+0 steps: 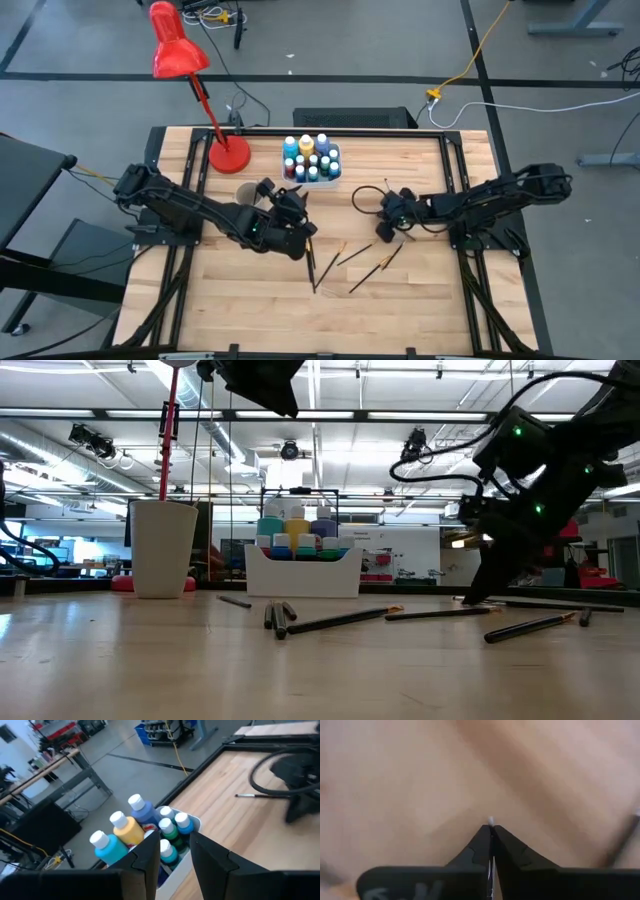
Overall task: Pick & Place Paint Supplies
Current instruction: Put the black paint brush into the white cup
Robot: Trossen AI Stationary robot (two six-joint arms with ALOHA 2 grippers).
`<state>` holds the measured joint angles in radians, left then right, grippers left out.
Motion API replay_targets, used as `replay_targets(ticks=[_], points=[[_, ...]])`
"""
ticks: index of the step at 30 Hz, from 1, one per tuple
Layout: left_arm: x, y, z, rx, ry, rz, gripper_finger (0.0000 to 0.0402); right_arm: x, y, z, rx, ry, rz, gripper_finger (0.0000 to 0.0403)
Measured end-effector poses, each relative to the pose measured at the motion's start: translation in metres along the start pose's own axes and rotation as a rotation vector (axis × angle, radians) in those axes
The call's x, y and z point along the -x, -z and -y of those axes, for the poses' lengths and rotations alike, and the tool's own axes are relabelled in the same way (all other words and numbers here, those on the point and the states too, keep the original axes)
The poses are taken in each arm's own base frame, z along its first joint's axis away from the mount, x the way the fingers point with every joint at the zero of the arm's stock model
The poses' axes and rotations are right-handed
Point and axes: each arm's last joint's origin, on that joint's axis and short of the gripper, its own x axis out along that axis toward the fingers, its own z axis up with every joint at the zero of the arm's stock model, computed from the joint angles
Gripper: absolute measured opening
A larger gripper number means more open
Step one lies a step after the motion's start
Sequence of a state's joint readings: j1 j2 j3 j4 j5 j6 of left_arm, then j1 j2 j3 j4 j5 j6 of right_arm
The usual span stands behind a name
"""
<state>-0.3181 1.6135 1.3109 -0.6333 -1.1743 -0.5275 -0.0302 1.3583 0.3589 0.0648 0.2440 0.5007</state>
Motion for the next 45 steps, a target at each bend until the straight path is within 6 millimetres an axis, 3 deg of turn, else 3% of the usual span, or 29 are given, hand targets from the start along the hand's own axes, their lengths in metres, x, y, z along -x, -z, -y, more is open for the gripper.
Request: replay_targets(ticks=[7, 11, 14, 17, 20, 22, 26, 29, 32, 35, 39, 42, 45], points=[[-0.011, -0.002, -0.003, 0.099, 0.017, -0.037, 0.0116, 0.029, -0.053, -0.026, 0.045, -0.131, 0.207, 0.0005], [-0.012, -0.002, -0.003, 0.097, 0.037, -0.05, 0.0116, 0.07, -0.088, -0.043, 0.139, -0.202, 0.338, 0.0003], [-0.001, -0.001, 0.001, 0.098, 0.02, -0.006, 0.0115, 0.114, -0.104, -0.052, 0.199, -0.211, 0.435, 0.0002], [0.021, -0.004, -0.001, 0.114, 0.053, 0.037, 0.0111, 0.156, -0.107, -0.055, 0.277, -0.161, 0.583, 0.0002], [0.041, -0.007, -0.008, 0.113, 0.105, 0.065, 0.0106, 0.178, -0.093, -0.059, 0.308, -0.183, 0.69, 0.0001], [0.048, -0.006, -0.014, 0.081, 0.11, 0.081, 0.0102, 0.181, -0.084, -0.062, 0.299, -0.242, 0.766, 0.0001], [0.049, -0.01, -0.034, 0.012, 0.194, 0.048, 0.01, 0.165, -0.061, -0.069, 0.314, -0.367, 0.856, 0.0001], [0.042, -0.01, -0.048, -0.164, 0.367, 0.012, 0.0099, 0.156, -0.051, -0.07, 0.293, -0.44, 0.905, 0.0002], [0.036, -0.007, -0.05, -0.232, 0.594, 0.108, 0.0096, 0.149, -0.045, -0.068, 0.264, -0.451, 0.921, 0.0003], [0.024, -0.007, -0.053, -0.116, 0.808, 0.341, 0.0091, 0.149, -0.045, -0.068, 0.251, -0.471, 0.944, 0.0003], [0.004, 0.011, -0.056, 0.099, 0.902, 0.619, 0.0087, 0.149, -0.046, -0.07, 0.258, -0.5, 0.951, 0.0004], [-0.013, 0.028, -0.051, 0.307, 0.925, 0.634, 0.0089, 0.148, -0.048, -0.072, 0.231, -0.497, 0.978, 0.0005], [-0.027, 0.035, -0.04, 0.381, 0.944, 0.596, 0.0089, 0.143, -0.051, -0.076, 0.232, -0.484, 1.006, 0.0005]])
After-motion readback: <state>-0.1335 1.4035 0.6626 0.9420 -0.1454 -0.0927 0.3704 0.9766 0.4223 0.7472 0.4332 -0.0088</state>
